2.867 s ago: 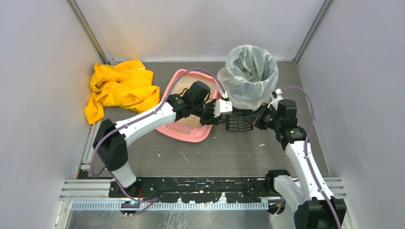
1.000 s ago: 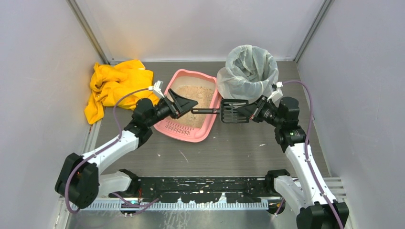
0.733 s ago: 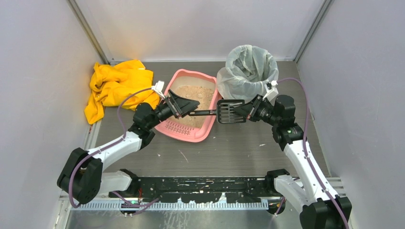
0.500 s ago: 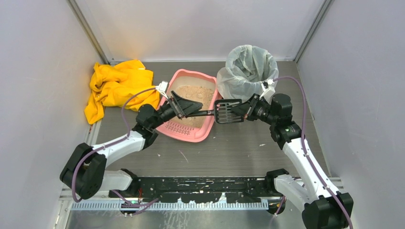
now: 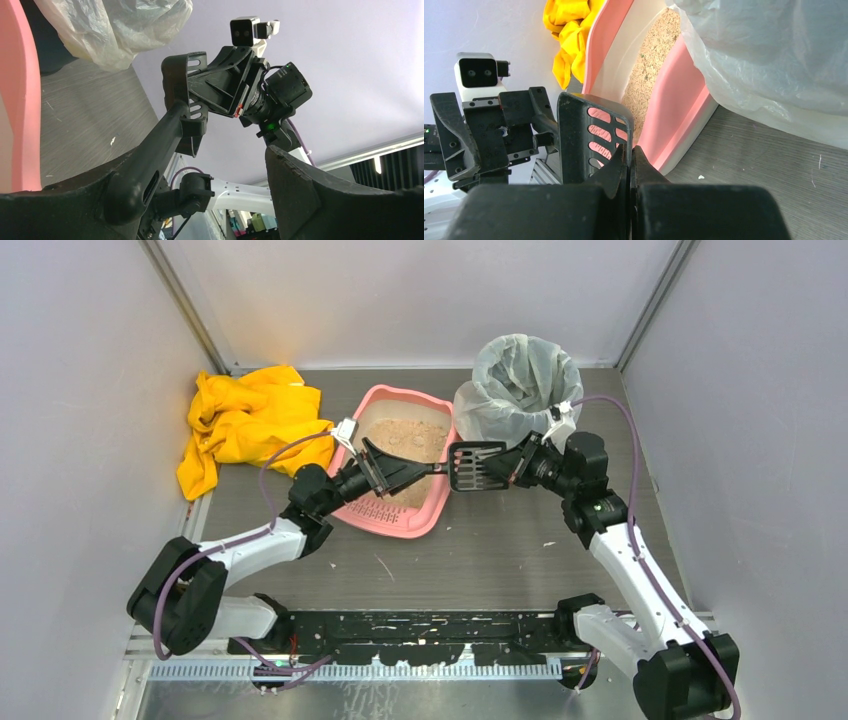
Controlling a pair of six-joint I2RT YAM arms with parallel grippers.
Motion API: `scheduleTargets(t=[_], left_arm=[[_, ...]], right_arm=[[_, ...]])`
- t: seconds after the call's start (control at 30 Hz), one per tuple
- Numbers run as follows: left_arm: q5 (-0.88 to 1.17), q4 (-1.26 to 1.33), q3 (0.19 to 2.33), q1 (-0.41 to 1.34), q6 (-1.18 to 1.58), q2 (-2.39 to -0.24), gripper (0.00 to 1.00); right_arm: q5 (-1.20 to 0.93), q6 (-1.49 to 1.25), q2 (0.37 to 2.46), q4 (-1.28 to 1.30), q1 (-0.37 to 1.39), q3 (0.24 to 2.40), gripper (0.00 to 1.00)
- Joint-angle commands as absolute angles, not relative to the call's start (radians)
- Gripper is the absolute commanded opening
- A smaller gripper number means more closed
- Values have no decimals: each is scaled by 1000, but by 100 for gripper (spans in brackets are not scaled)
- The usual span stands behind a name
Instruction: Clean the litter box
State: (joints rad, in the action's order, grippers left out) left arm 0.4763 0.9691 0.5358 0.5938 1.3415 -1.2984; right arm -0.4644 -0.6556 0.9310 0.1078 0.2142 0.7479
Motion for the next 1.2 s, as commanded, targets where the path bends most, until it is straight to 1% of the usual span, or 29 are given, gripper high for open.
scheduleTargets(t=[0.0,0.33,0.6,0.93,1.07,1.1,1.17], left_arm=[[471,1057,539,597,1372,-1288,81],[475,1211,552,597,1445,-1408,80],[437,1299,548,596,1471,-1456,74],[442,1270,565,596,1462,-1433,73],[447,1269,566,595,1461,-1437,68],[449,1270,566,597,1460,-1439,64],[448,1270,567,597,1461,-1445,60]], right_arm=[[-445,-658,944,17,219,774,1],[-442,-668,930,14,237,762,1],[-427,-648,903,51,237,757,1],[-426,-655,914,30,237,736,1],[-429,-657,914,26,238,735,1],[-431,-655,914,26,238,736,1],[-432,-657,913,27,237,738,1]])
